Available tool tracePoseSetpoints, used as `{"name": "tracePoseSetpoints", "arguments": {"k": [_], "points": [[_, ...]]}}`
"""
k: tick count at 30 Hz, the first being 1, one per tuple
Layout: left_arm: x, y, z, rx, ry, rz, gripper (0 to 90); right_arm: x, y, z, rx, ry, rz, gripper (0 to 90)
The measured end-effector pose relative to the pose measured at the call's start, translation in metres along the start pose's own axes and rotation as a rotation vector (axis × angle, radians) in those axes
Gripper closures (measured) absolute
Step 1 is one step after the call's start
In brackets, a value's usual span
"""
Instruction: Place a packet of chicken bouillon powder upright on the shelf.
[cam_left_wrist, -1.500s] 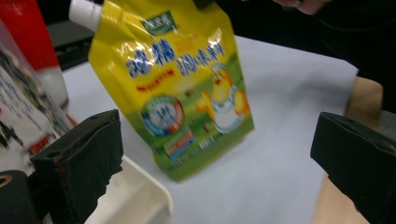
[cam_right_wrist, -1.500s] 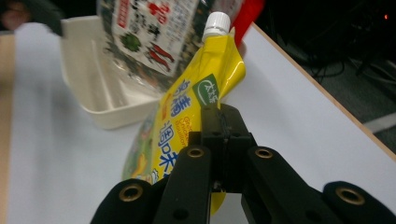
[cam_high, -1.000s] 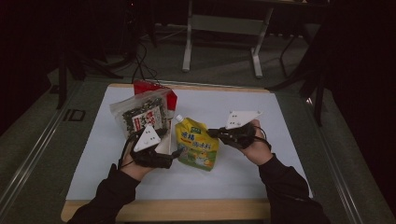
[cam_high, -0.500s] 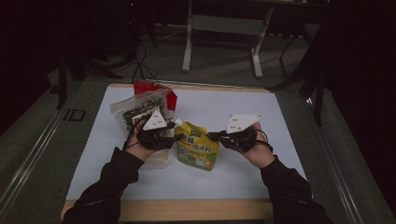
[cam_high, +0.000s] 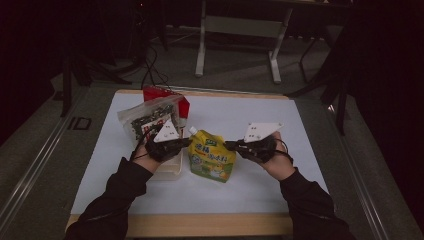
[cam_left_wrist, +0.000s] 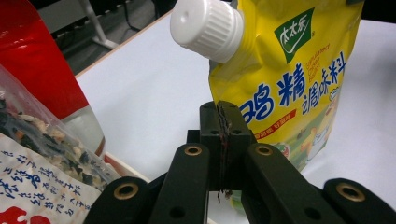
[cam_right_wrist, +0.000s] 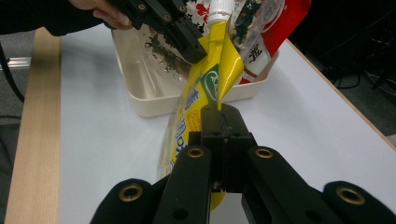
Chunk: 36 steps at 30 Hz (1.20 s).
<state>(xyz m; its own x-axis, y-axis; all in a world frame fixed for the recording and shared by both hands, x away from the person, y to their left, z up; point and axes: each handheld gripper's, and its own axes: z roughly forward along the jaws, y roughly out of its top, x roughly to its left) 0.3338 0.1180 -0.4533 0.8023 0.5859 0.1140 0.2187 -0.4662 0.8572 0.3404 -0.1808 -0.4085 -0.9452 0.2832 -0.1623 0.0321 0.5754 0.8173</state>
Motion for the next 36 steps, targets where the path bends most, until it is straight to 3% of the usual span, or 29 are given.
{"name": "tracePoseSetpoints", "arguments": {"k": [7, 9, 12, 13, 14, 16, 19, 22, 26, 30, 32, 36], "points": [[0.000, 0.000, 0.000, -0.005, -0.008, 0.009, 90.0, -0.002, -0.003, 0.000, -0.010, -0.011, 0.028, 88.9], [-0.001, 0.000, 0.000, -0.011, -0.014, 0.016, 90.0, -0.005, -0.007, -0.002, -0.019, -0.033, 0.059, 77.1], [-0.002, 0.000, 0.000, -0.011, -0.023, 0.016, 90.0, -0.007, -0.008, -0.004, -0.025, -0.045, 0.073, 70.6], [-0.003, 0.001, 0.000, -0.007, -0.019, 0.023, 90.0, -0.009, -0.009, -0.006, -0.037, -0.047, 0.089, 63.8], [-0.003, 0.001, 0.000, -0.008, -0.023, 0.024, 90.0, -0.013, -0.012, -0.010, -0.055, -0.063, 0.126, 50.8], [-0.004, 0.001, 0.000, -0.011, -0.021, 0.030, 90.0, -0.015, -0.014, -0.011, -0.048, -0.069, 0.146, 40.1], [-0.005, 0.001, -0.001, -0.014, -0.023, 0.026, 90.0, -0.021, -0.020, -0.006, -0.023, -0.087, 0.185, 32.6], [-0.004, 0.000, -0.002, -0.013, -0.026, 0.023, 90.0, -0.024, -0.026, 0.001, 0.000, -0.065, 0.204, 31.0], [-0.005, 0.001, -0.002, -0.011, -0.027, 0.024, 90.0, -0.026, -0.030, 0.013, 0.015, -0.025, 0.214, 37.4], [-0.005, 0.000, -0.003, -0.010, -0.026, 0.020, 90.0, -0.024, -0.029, 0.018, 0.018, 0.023, 0.197, 58.4], [-0.005, 0.000, -0.003, -0.010, -0.027, 0.015, 90.0, -0.022, -0.028, 0.019, 0.022, 0.023, 0.176, 69.9], [-0.005, 0.000, -0.003, -0.012, -0.029, 0.010, 90.0, -0.020, -0.025, 0.021, 0.038, 0.054, 0.148, 85.3]]}}
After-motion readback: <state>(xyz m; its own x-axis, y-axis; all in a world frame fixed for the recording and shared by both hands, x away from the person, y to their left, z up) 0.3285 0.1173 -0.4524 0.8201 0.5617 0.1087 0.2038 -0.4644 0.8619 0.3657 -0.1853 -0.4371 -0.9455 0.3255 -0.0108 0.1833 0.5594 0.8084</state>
